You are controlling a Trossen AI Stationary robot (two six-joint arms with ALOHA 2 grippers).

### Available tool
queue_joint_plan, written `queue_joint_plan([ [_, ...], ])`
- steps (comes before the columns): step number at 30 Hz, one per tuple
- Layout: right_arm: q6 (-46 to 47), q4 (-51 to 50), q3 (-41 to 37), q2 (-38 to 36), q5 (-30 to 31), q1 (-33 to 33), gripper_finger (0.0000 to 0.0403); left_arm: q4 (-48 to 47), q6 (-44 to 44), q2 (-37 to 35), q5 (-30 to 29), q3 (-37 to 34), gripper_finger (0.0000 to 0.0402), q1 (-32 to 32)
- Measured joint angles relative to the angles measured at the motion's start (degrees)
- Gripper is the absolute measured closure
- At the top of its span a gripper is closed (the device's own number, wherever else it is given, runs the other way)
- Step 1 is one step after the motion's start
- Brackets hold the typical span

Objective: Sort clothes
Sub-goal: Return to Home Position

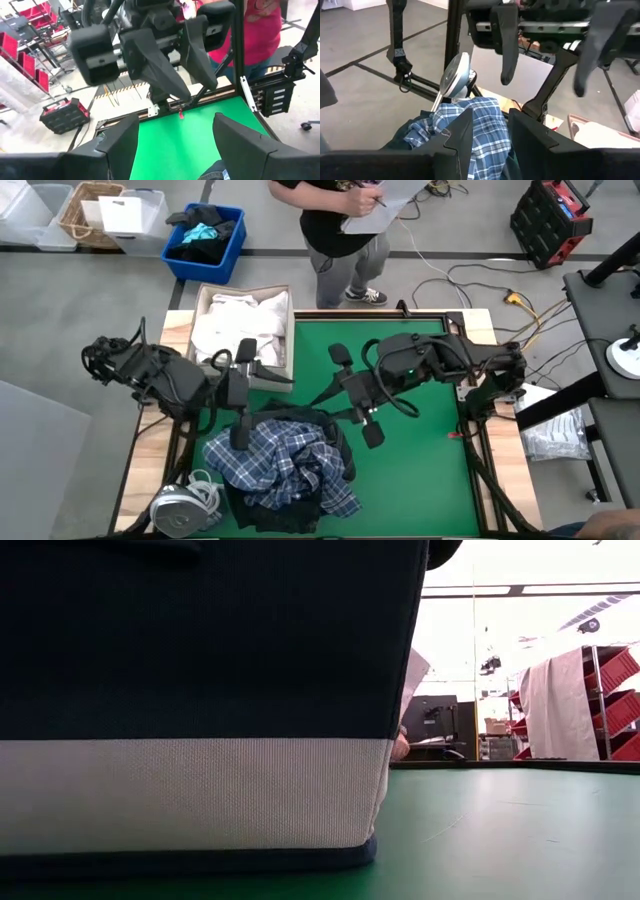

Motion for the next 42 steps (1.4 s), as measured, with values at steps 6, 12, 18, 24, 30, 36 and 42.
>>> queue_joint_plan([
  [6,0.01,1.7,-3.76,-2.76,0.04,-0.42,0.0294,9.71,-0.58,-6.84,0.0,-11.33,0.0169,0.05],
  [12,0.68,8.96,-13.71,-7.27,0.02,-0.68,0.0305,24.21,-1.65,-15.21,0.02,-25.02,0.0169,0.05],
  [18,2.38,22.05,-29.42,-14.22,0.07,-2.12,0.0317,27.45,-1.11,-20.85,-2.97,-32.32,0.0169,0.05],
  [24,12.43,28.88,-39.73,-20.07,4.51,-3.08,0.0332,27.04,-4.74,-22.49,-11.02,-37.23,0.0169,0.12],
  [30,12.5,29.19,-40.74,-20.88,4.51,-2.26,0.0343,29.43,-11.79,-20.71,-7.03,-40.14,0.0169,0.33],
  [36,6.79,32.73,-43.35,-19.54,3.75,-3.97,0.0339,33.58,-10.7,-21.49,5.4,-42.93,0.0169,7.22],
  [42,6.04,45.89,-52.44,-21.87,-5.63,-7.97,0.0325,40.4,-7.89,-24.89,8.53,-48.5,0.0169,11.85],
])
